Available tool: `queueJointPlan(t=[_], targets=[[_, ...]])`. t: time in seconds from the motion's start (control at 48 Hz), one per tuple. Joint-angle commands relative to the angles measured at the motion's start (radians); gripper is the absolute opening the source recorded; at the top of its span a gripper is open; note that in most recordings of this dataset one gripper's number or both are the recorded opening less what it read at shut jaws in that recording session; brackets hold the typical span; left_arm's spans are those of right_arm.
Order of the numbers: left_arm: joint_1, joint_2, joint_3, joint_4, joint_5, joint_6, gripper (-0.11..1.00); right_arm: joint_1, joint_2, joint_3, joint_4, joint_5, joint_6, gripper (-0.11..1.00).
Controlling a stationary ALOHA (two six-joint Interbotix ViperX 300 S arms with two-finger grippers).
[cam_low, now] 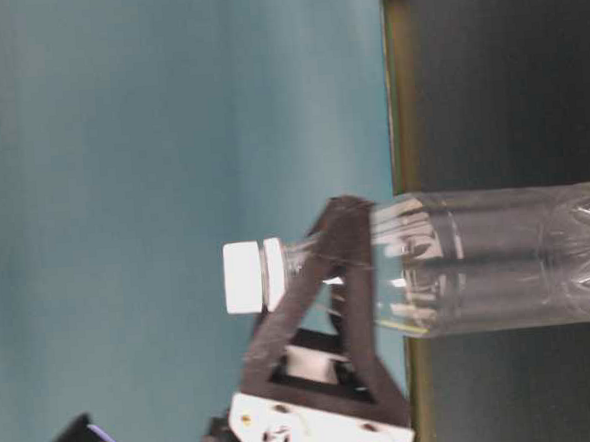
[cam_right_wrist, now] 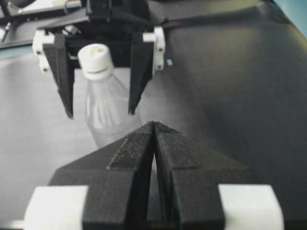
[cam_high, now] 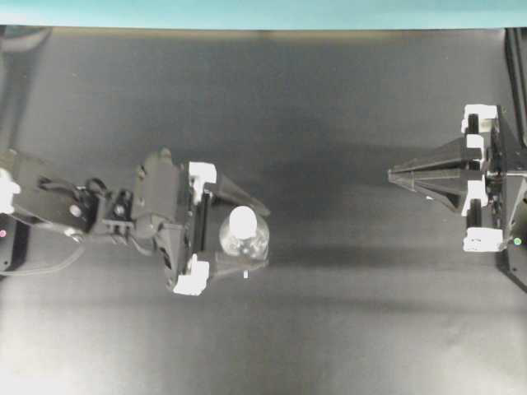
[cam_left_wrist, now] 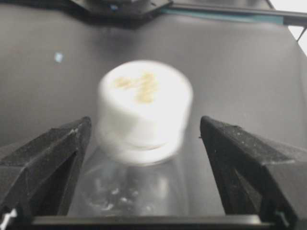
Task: Open the bottle cap by holding the bottle with the left arm and twisting the cap with the right arm.
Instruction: 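Close the left gripper around the bottle body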
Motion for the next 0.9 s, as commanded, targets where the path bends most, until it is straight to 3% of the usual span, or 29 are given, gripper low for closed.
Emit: queueJointPlan(t=[0.0,0.459,0.876], targets=[[0.003,0.037,0.002,0.003,-0.067,-0.015,0.96,-0.014,0.003,-0.021,0.015,-0.003,0.008,0.00],[0.003,0.184,0.023,0.005,-0.098,-0.037,0.96,-0.012,0.005,-0.021,0.072,-0.005,0.008,0.00],[0.023,0.207,0.038,0.005,-0.052,-0.029,0.96,-0.012,0.006,-0.021,0.078,-0.003,0.009,0.00]])
